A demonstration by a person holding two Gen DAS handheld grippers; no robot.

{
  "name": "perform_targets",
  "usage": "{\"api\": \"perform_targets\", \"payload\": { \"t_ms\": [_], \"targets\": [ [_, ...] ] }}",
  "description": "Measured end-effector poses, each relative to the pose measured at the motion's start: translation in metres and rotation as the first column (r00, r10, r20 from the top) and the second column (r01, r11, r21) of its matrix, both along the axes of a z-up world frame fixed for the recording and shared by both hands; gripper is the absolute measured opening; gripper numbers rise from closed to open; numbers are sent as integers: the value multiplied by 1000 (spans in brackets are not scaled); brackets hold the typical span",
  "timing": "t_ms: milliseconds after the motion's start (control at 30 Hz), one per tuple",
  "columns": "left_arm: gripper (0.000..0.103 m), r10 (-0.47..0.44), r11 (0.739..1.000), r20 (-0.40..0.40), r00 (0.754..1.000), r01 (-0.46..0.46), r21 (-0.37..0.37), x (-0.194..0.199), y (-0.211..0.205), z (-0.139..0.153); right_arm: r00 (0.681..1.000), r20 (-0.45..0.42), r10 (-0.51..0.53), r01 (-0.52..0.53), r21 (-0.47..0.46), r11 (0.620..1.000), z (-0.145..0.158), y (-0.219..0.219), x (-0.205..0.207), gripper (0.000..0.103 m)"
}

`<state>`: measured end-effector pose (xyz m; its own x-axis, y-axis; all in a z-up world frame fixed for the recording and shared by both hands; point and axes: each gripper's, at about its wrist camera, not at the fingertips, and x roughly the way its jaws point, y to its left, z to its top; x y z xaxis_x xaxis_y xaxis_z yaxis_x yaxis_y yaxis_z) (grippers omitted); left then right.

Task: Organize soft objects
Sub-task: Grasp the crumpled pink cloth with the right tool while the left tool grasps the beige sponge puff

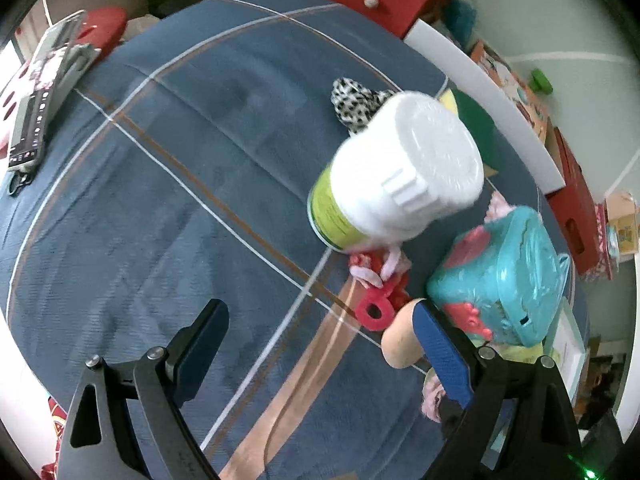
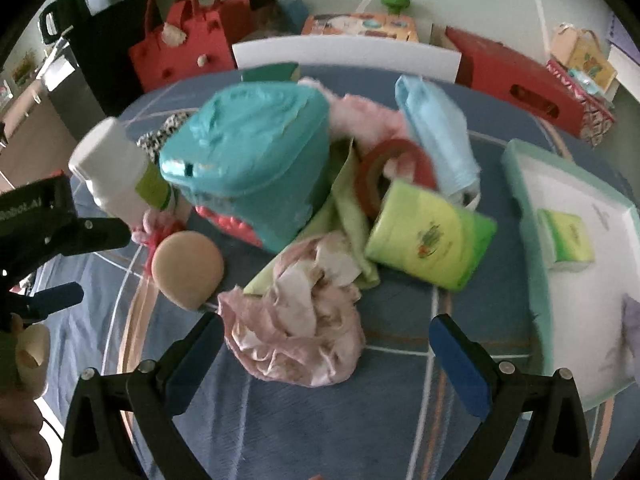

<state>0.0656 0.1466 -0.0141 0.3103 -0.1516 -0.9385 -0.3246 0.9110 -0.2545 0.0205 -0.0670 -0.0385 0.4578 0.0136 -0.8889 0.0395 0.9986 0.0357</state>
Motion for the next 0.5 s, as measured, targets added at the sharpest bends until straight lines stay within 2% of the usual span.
{"api": "perform_targets", "payload": {
  "t_ms": [267, 500],
  "targets": [
    [93, -30, 999, -5, 1000, 30, -9, 3, -9, -4, 1000, -21, 7, -7, -2, 1000, -14, 6, 4, 103],
    [93, -31, 999, -15, 999, 31, -12, 9, -12, -9, 999, -1, 33, -33, -62, 998, -19, 30, 6, 103]
  ]
}}
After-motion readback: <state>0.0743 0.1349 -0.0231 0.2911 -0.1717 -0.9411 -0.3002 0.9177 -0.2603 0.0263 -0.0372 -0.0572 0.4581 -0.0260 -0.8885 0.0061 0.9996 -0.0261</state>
